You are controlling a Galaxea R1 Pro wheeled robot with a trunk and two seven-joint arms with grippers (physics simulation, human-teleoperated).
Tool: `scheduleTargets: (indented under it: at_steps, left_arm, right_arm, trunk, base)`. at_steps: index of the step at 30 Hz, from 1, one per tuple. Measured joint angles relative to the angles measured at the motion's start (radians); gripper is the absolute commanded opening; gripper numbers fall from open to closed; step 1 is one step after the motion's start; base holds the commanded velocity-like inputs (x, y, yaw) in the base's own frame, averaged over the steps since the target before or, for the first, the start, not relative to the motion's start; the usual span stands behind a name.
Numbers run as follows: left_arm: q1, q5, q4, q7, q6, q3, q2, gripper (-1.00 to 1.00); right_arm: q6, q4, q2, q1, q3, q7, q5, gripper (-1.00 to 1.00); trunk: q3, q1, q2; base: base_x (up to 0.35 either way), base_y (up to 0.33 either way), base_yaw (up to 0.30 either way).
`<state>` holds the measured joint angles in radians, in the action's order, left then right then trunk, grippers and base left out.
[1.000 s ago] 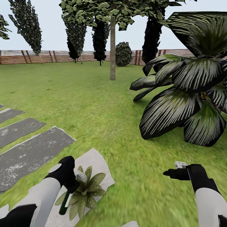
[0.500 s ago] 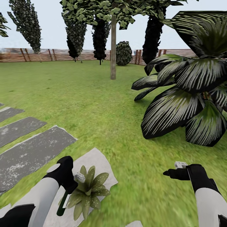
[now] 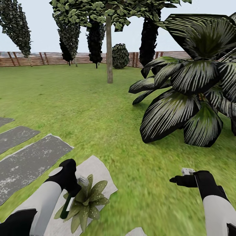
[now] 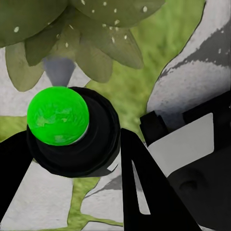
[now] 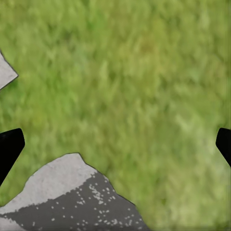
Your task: Pick up the pesticide atomizer in the garden and spray insectifuge to fully cover both potted plants in the garden.
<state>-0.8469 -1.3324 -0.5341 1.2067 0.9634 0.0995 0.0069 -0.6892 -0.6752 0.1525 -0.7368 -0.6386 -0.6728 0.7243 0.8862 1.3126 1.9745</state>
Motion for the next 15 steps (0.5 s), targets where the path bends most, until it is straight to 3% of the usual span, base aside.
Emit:
scheduleTargets:
  at_steps: [3,5,12,15]
  left_arm:
    - [-0.005,-0.001,0.000,0.000,-0.001,0.000,0.005,-1.00]
    - [-0.005,-0.002,0.000,0.000,-0.001,-0.001,0.022,-1.00]
    - [-0.005,-0.002,0.007,0.000,-0.002,-0.002,0.111,-1.00]
    - [-0.004,0.000,0.008,0.000,-0.001,-0.002,0.134,-1.00]
  right_arm:
    - [0.000,0.000,0.000,0.000,0.000,0.000,0.000,1.00]
    - [0.000,0.000,0.000,0.000,0.000,0.000,0.000,1.00]
    - [0.000,0.000,0.000,0.000,0.000,0.000,0.000,1.00]
    - [0.000,0.000,0.000,0.000,0.000,0.000,0.000,1.00]
  trunk:
    - [0.000,0.000,0.000]
    - [0.000,0.000,0.000]
    - [0.000,0.000,0.000]
    - [0.000,0.000,0.000]
  base:
    - [0.000,0.000,-0.001]
    - [0.000,0.000,0.000]
    - [0.000,0.000,0.000]
    - [0.000,0.000,0.000]
